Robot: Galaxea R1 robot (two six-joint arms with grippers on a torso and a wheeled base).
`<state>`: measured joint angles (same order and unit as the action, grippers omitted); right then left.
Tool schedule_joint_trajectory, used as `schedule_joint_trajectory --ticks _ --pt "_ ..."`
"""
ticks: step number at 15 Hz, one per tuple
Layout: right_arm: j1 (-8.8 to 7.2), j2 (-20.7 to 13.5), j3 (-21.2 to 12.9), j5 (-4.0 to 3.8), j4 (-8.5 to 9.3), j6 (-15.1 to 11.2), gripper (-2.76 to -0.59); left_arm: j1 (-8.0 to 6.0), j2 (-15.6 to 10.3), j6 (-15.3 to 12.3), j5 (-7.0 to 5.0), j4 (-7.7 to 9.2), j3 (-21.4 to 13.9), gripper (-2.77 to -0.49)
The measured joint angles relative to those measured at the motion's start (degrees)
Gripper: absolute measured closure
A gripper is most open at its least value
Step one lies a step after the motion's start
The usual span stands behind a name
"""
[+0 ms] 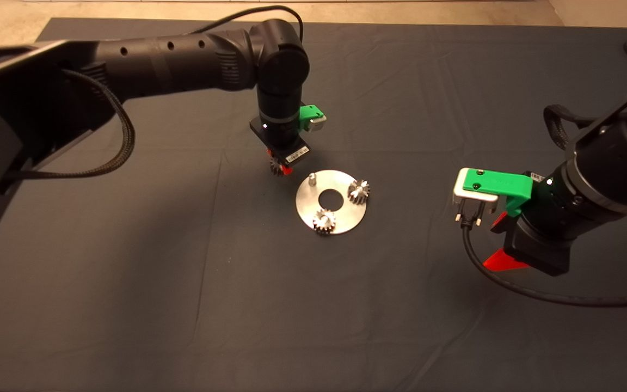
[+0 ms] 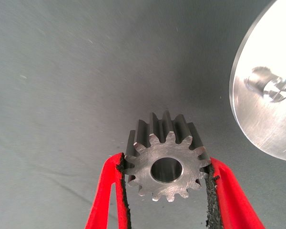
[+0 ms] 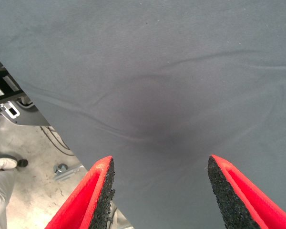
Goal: Install three planetary gears onto the carrier pins
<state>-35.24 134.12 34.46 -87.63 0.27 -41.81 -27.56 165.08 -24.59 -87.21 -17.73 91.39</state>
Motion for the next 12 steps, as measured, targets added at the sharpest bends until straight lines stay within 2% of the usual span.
schedule_joint_trajectory --ticks 6,9,12 --pt "0.00 0.0 -0.3 -0.07 0.31 0.2 -1.44 -0.30 0.3 0.0 0.02 0.12 0.0 -0.64" --pt "0.02 0.0 -2.8 -0.05 1.37 0.3 -1.44 -0.30 0.5 0.0 0.09 0.12 -0.3 -0.64" --pt "0.05 0.0 -3.7 -0.02 1.71 0.4 -1.44 -0.31 1.3 0.0 -0.02 0.12 -1.9 -0.64"
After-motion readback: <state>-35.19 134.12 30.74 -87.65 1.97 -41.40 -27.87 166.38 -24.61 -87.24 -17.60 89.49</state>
